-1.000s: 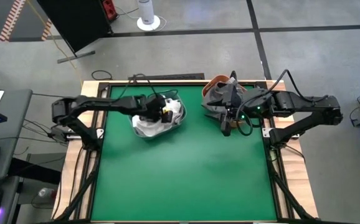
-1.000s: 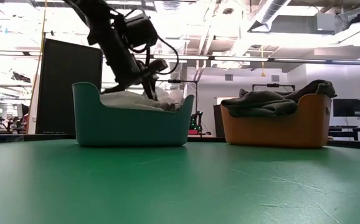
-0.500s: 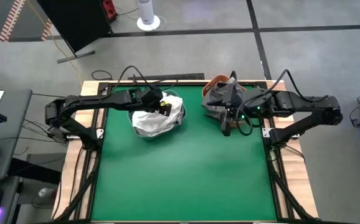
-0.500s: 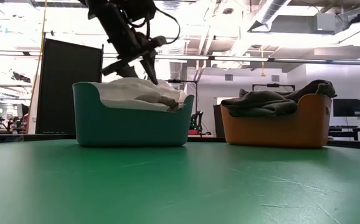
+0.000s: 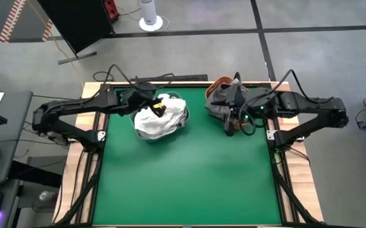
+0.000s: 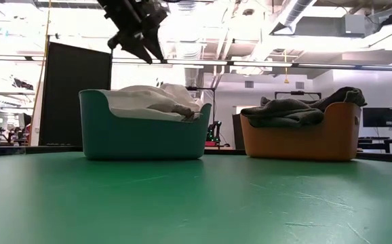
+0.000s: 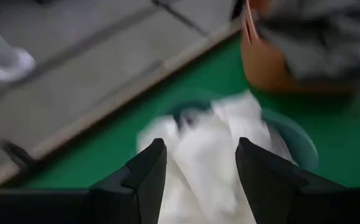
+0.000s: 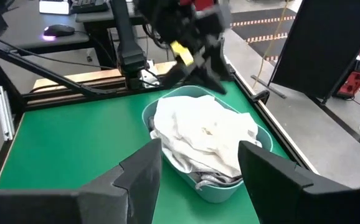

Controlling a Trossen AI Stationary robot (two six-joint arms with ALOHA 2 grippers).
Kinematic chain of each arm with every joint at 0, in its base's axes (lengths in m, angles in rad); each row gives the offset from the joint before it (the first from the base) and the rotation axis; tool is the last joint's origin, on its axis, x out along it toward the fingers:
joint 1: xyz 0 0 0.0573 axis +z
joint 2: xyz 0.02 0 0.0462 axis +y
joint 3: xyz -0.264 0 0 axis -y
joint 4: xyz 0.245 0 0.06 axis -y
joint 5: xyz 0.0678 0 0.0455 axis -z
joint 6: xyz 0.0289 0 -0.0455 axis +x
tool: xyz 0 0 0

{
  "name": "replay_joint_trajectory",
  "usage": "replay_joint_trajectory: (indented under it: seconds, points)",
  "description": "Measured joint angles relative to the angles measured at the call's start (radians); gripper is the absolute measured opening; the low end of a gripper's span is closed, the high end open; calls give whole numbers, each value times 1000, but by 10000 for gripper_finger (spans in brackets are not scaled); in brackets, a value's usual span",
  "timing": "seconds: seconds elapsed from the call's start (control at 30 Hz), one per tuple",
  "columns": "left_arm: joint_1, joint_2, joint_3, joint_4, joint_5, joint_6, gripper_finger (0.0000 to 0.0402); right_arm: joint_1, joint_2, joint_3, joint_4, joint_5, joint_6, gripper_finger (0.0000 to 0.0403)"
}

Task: Sort towels by color in basket
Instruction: Put the white towel into the blue bin

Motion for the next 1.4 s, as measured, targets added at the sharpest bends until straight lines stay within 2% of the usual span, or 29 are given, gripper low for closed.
replay_joint_trajectory:
  seconds: [0.1,0.27,0.47,0.7,0.83,1.0,1.2,1.3,1.4]
  points:
    - [-4,-3,1,43,-74,37,183,-9,0,0,1,0,3,240]
    - [-12,90,1,160,-151,18,183,-10,0,0,7,0,3,240]
    - [-44,255,0,229,-355,-142,183,-6,0,0,20,0,30,240]
    - [-94,441,0,159,-372,-379,183,-5,0,0,4,0,49,240]
    - [-100,498,0,90,-318,-502,183,-5,0,0,4,0,48,240]
    - [-93,454,0,51,-298,-482,183,-5,0,0,-5,0,48,240]
    - [-70,291,0,23,-309,-351,183,-5,0,0,-25,0,47,240]
    - [-70,202,0,-44,-320,-384,183,-5,0,0,-25,0,33,240]
    - [-78,151,0,-131,-381,-438,183,-6,0,0,-25,0,29,240]
